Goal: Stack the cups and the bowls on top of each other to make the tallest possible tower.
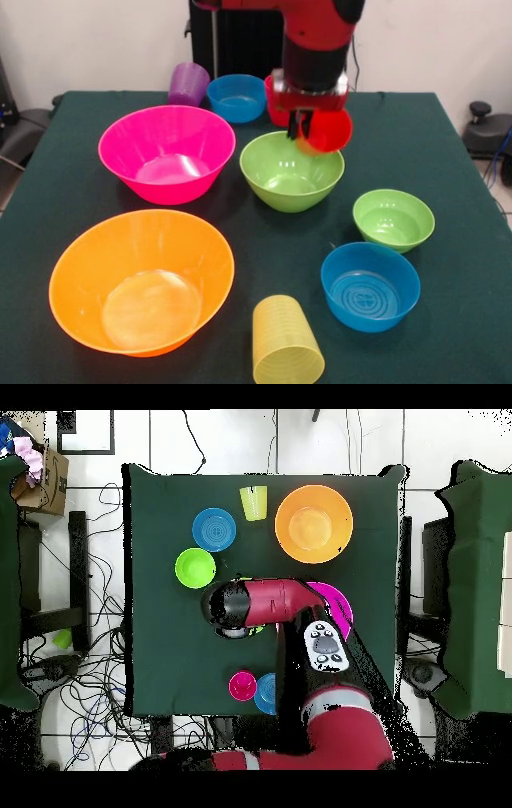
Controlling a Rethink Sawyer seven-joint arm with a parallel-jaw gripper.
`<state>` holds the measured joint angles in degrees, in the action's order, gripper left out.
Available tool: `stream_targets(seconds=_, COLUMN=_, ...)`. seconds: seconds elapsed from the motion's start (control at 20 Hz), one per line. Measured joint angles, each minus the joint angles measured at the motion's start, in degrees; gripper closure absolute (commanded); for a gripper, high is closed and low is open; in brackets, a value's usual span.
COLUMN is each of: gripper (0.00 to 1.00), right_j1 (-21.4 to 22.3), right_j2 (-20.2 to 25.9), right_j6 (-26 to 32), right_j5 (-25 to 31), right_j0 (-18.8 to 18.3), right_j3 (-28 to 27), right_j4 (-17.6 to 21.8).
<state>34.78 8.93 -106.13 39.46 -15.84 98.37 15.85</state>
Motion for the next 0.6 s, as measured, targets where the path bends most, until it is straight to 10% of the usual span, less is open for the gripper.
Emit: stream_targets(seconds=0.6, gripper=1.00, right_j1=11.8, right_j2=6.3, right_j6=0.0, right_j5=16.4, right_j0=-2.3, right_j3=2.9, right_j4=-3.6)
